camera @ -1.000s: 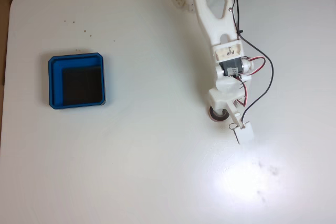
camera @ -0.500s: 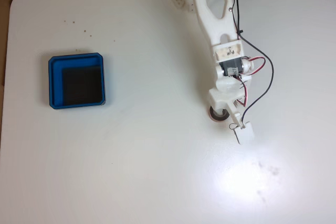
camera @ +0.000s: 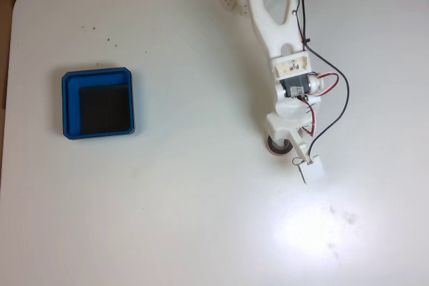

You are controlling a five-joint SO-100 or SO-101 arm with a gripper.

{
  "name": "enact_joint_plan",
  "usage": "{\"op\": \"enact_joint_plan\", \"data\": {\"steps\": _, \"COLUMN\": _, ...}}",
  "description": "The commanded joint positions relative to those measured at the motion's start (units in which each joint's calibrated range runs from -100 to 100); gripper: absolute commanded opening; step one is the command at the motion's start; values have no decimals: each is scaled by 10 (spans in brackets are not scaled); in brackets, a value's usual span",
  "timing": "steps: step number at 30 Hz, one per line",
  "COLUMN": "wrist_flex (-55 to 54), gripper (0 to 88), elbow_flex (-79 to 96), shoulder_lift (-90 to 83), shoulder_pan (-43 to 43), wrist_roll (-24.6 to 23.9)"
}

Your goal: Pick the red roll and drop it in the blue box

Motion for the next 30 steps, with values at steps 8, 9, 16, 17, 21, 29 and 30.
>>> {"op": "enact_joint_plan", "data": {"steps": 8, "wrist_flex": 4, "gripper": 41, "elbow_flex": -33, "shoulder_lift": -3, "shoulder_pan": 4, "wrist_roll": 2}}
{"op": "enact_joint_plan", "data": {"steps": 9, "wrist_flex": 4, "gripper": 17, "elbow_flex": -33, "shoulder_lift": -3, "shoulder_pan": 4, "wrist_roll": 2}}
{"op": "enact_joint_plan", "data": {"steps": 16, "wrist_flex": 4, "gripper": 3, "elbow_flex": -33, "shoulder_lift": -3, "shoulder_pan": 5, "wrist_roll": 2}}
{"op": "enact_joint_plan", "data": {"steps": 17, "wrist_flex": 4, "gripper": 3, "elbow_flex": -33, "shoulder_lift": -3, "shoulder_pan": 5, "wrist_roll": 2}}
{"op": "enact_joint_plan", "data": {"steps": 21, "wrist_flex": 12, "gripper": 4, "elbow_flex": -36, "shoulder_lift": -8, "shoulder_pan": 5, "wrist_roll": 2}}
{"op": "enact_joint_plan", "data": {"steps": 29, "wrist_flex": 107, "gripper": 4, "elbow_flex": -40, "shoulder_lift": -88, "shoulder_pan": 7, "wrist_roll": 2}}
{"op": "enact_joint_plan", "data": {"steps": 30, "wrist_flex": 111, "gripper": 4, "elbow_flex": -40, "shoulder_lift": -99, "shoulder_pan": 7, "wrist_roll": 2}}
